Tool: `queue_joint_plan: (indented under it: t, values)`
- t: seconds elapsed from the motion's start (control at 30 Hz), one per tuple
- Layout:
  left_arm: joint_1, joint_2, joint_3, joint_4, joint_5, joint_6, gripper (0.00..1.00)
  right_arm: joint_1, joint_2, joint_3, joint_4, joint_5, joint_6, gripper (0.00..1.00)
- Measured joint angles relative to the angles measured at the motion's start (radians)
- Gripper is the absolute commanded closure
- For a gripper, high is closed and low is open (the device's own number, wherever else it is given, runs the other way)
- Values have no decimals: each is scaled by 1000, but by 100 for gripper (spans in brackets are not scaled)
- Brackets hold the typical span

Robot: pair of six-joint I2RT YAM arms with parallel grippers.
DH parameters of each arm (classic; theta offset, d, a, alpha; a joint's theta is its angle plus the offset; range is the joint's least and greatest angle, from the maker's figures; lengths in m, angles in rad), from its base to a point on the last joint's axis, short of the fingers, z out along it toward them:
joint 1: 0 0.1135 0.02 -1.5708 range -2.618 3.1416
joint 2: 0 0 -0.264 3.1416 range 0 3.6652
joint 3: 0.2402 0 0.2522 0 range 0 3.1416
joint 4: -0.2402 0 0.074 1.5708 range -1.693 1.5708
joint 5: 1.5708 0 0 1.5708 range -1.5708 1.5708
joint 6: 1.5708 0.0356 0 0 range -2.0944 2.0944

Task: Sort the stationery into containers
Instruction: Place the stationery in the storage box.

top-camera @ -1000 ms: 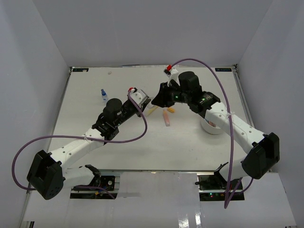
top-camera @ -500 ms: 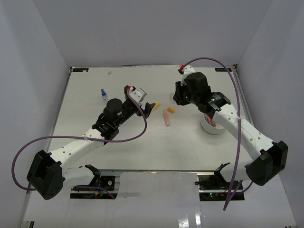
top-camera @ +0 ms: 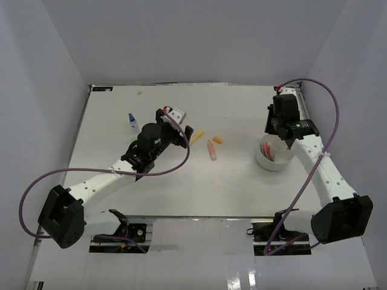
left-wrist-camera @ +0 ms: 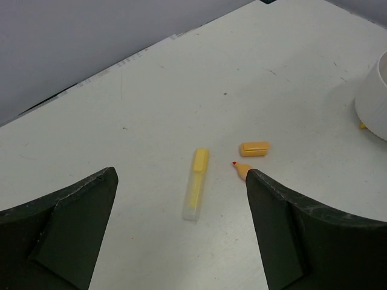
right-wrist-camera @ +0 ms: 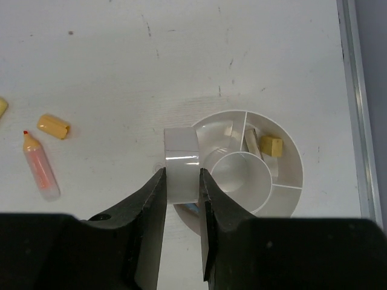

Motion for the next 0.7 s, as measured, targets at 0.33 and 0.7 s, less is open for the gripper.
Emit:
queue_joint_plan:
  t: [0.33, 0.7]
  values:
    - [0, 0, 7, -7, -40, -3, 2, -40, 87, -40, -19, 41, 131, 92]
    - [0, 0, 8, -7, -41, -6, 2, -71, 116, -76, 13, 82, 233, 92]
